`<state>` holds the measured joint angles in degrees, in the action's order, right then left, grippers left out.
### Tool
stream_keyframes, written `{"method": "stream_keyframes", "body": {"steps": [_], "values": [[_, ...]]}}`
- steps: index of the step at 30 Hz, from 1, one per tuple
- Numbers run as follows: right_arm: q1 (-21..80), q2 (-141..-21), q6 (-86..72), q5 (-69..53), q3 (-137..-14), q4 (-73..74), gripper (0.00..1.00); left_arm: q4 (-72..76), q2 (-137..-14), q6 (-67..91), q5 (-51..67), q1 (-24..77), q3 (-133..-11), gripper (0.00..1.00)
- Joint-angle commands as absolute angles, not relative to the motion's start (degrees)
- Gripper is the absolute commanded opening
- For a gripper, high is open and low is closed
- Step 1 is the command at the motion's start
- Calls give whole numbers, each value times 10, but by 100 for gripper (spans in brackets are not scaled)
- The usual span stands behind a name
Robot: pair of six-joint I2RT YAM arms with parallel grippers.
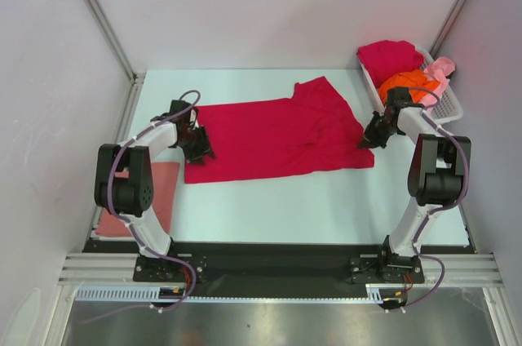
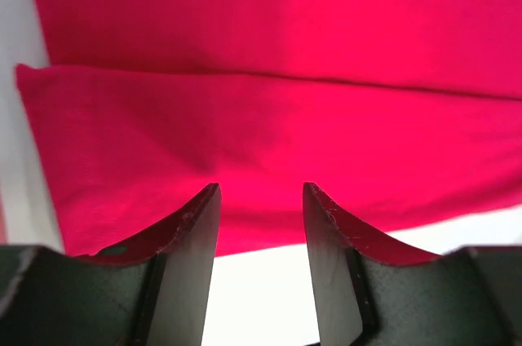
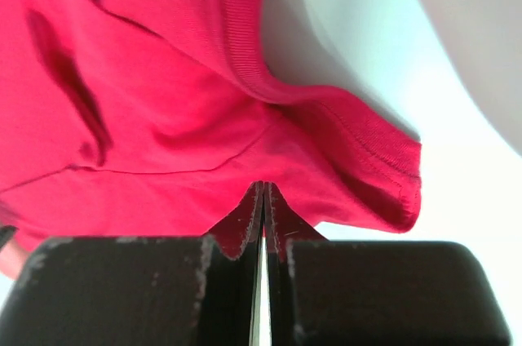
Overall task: Fold and stack the t-shirts
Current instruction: Fold the tshirt
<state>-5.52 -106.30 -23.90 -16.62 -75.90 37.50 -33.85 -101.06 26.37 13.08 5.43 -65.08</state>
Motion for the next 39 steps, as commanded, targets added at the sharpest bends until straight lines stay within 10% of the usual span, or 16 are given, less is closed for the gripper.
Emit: {"method": "stream_keyframes", "body": {"steps": [1,11,24,39], "values": [[-52,-1076,-217,-131,-760,364,2,-353,-1023,242,91,47,-669,50],[-56,-1001,-228,-117,-712,345,5,-323,-893,230,124,33,-597,54],[-113,-879,-301,-228,-548,252,45,-285,-769,357,119,-24,-442,77],[-151,-903,-307,-255,-458,158,54,-215,-785,391,107,-45,-386,70]]}}
